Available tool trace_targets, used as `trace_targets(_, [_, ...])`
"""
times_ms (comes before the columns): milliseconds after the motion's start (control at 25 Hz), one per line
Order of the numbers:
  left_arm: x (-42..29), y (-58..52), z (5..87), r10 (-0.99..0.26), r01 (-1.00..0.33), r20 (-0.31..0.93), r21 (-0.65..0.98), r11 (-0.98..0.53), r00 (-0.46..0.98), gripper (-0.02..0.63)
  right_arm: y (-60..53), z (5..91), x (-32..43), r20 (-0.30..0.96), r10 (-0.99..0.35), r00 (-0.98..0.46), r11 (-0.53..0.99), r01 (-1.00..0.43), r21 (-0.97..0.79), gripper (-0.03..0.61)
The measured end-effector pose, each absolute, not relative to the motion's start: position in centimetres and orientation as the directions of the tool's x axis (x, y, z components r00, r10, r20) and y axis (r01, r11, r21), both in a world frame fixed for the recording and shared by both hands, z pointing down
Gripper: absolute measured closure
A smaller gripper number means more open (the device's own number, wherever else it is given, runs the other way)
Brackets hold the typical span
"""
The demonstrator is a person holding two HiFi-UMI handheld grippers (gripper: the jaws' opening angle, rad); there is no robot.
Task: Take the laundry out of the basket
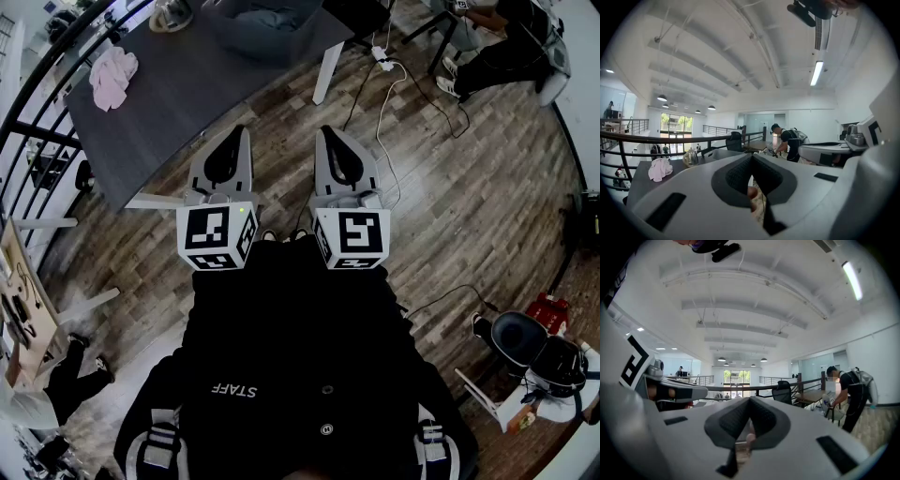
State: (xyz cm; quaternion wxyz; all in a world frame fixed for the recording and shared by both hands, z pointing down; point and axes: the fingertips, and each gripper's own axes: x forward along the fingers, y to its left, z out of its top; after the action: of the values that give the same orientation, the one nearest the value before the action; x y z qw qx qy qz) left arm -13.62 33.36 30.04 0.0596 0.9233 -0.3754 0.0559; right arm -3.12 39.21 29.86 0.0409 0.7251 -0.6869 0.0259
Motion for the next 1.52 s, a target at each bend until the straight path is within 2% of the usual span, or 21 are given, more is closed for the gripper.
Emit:
trace_targets(640, [-11.8,33.2,32.1,-0.71,-0.729,0.184,0.075,-0.68,0.68,0.612,38.7,31.3,-0.6,0.078,-0.996,0.036,-0.037,-0.999,-0.011,0.565])
trace_targets(1240, [-12.5,31.9,35.6,-0.738,-0.776,0.266,0.064,-0.628,0.62,0.612,38.8,36.8,1.8,0.213,-0.976,0.034,-0.046,-0.998,-0.053,0.565])
trace_targets(1520, [-12.7,27.1,37.8,-0.75,-0.792,0.276,0.074,-0.606,0.601,0.612,34.3,39.2,2.5,0.237,-0.971,0.034,-0.049,-0.997,-0.059,0.565])
